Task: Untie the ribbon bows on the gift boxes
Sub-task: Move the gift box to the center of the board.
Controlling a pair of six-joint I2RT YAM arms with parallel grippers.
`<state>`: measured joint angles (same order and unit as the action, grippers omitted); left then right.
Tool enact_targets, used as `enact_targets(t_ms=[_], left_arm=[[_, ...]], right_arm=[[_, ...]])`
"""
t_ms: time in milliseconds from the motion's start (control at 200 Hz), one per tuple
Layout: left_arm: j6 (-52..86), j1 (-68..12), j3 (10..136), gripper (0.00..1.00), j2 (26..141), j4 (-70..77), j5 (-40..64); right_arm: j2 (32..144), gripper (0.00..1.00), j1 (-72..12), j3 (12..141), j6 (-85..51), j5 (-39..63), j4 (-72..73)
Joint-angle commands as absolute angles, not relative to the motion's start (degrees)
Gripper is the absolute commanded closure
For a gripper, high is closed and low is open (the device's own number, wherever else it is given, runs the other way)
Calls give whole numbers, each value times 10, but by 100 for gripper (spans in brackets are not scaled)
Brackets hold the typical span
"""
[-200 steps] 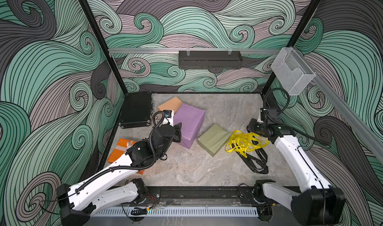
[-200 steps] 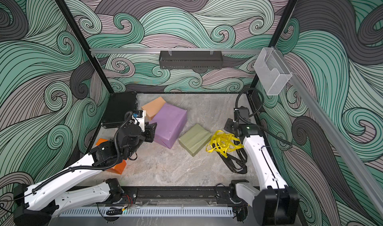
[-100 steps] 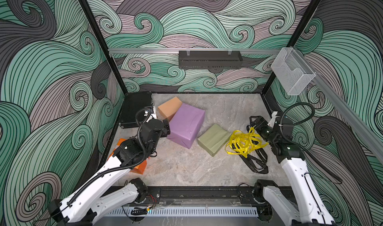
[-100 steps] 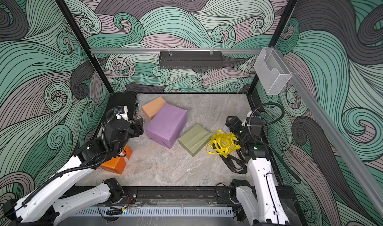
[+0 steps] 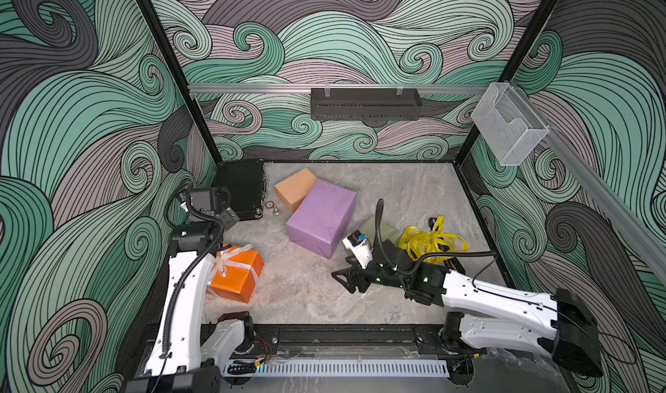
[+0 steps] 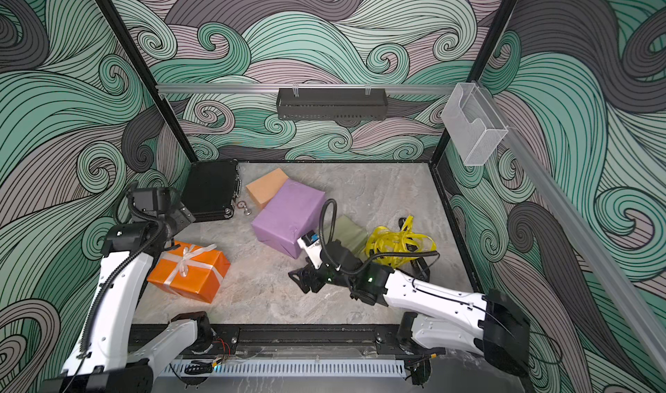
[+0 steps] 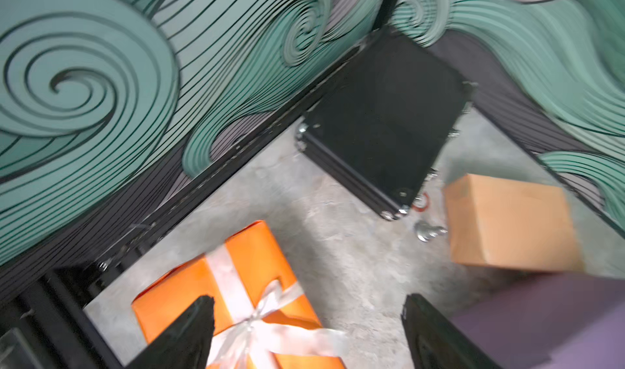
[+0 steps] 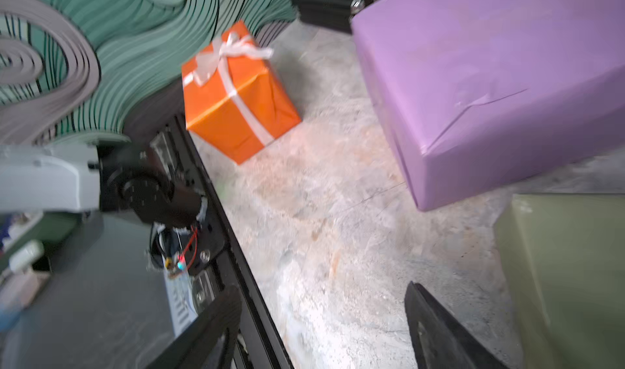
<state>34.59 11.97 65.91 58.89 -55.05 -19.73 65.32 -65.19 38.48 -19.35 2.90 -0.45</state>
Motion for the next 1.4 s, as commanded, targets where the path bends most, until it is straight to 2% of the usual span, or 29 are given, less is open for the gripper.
enact_targets(t_ms=[0,145,360,475,585,695,861,1066,1396], left_arm=[[362,196,642,8,610,-591,-143],[376,297,627,6,652,-571,-131],[360,382,662,19,778,-559,-57],[347,401,670,22,836,-555,-60],[347,411,659,21,839,-547,-59],[358,410,648,22,838,-544,-15],[371,380,593,22,818,-517,35],[406,317,512,22,737,-475,79],[555,95,445,22,628,-426,56]], right_arm=[[668,22,-688,379,-114,-39,67],[686,22,-700,378,-97,-67,65],[685,22,-699,364,-100,-39,92],[688,22,-700,365,-101,-26,98],[696,22,-699,369,-100,-22,96],[713,22,-700,380,-105,-18,88],[734,21,-699,392,-121,-23,78],[755,21,-685,397,-148,-6,80],[835,24,-620,420,-212,48,60]])
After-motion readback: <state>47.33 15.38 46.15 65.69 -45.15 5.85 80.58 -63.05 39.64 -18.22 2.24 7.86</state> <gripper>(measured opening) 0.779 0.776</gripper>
